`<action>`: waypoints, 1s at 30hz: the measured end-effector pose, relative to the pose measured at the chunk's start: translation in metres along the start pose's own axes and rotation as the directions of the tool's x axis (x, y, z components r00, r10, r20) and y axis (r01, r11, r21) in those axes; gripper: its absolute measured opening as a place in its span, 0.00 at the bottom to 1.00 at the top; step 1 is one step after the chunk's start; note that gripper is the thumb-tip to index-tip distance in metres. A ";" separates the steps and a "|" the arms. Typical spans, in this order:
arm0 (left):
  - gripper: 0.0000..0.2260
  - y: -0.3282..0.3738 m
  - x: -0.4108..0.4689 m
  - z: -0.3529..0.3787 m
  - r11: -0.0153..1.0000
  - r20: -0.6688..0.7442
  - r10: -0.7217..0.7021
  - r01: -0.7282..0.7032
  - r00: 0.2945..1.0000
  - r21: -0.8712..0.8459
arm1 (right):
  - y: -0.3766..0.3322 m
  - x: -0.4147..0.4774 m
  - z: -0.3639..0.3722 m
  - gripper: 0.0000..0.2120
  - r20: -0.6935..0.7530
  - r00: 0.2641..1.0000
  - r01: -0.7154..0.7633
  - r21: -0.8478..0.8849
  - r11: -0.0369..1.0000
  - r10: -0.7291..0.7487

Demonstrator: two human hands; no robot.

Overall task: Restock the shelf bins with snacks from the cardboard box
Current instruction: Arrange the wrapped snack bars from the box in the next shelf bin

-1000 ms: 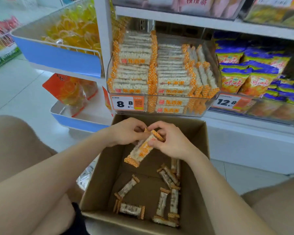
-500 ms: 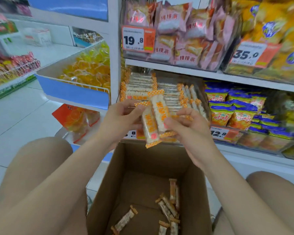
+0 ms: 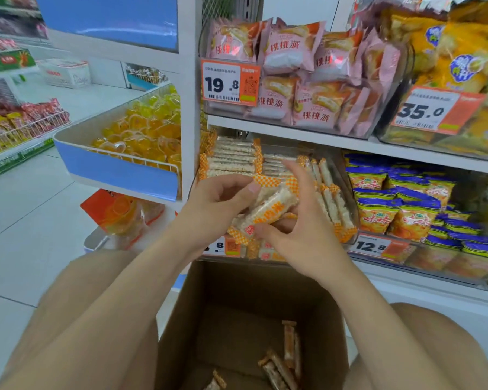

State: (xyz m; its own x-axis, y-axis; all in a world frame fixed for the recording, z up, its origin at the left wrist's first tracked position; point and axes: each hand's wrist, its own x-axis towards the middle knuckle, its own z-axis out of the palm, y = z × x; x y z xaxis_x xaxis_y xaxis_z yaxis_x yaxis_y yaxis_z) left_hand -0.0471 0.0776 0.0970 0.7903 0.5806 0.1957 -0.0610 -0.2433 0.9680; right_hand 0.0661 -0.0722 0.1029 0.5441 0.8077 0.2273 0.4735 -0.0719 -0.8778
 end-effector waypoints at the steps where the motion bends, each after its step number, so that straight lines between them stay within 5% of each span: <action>1: 0.10 0.000 -0.001 0.000 1.000 0.014 0.000 -0.001 1.000 0.024 | 0.003 0.000 0.002 0.49 0.017 1.000 0.010 -0.016 1.000 -0.010; 7: 0.15 0.002 -0.010 0.007 0.997 -0.014 0.010 -0.009 1.000 0.074 | 0.017 0.002 0.004 0.36 0.080 0.996 0.035 -0.142 0.989 -0.024; 11: 0.17 0.004 -0.014 -0.003 0.995 -0.142 0.030 -0.017 0.989 0.094 | 0.023 0.004 -0.003 0.32 -0.003 0.999 -0.047 0.018 0.999 0.047; 14: 0.15 0.004 -0.018 -0.017 0.979 -0.098 0.002 0.018 0.995 0.201 | 0.024 0.006 -0.009 0.39 -0.036 0.991 -0.120 0.191 0.974 0.129; 17: 0.15 0.002 -0.024 -0.024 0.971 -0.046 0.024 -0.012 0.999 0.238 | 0.024 0.003 -0.007 0.25 0.059 0.994 -0.101 0.244 0.964 0.089; 21: 0.16 0.006 -0.027 -0.039 0.973 -0.008 0.032 -0.029 0.999 0.231 | 0.021 0.001 0.000 0.22 0.087 0.995 -0.064 0.262 0.963 0.042; 30: 0.16 -0.009 -0.001 -0.056 0.843 -0.214 0.193 -0.049 0.958 0.536 | 0.015 0.033 0.031 0.31 -0.177 0.975 0.101 -0.184 0.978 -0.134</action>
State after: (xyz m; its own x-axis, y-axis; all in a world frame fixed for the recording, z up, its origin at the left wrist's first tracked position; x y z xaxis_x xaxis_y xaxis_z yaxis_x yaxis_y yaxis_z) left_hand -0.0816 0.1224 0.0965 0.6144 0.6756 0.4074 0.2365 -0.6504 0.7218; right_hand 0.0696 -0.0284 0.0838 0.5894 0.6938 0.4138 0.6456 -0.0966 -0.7575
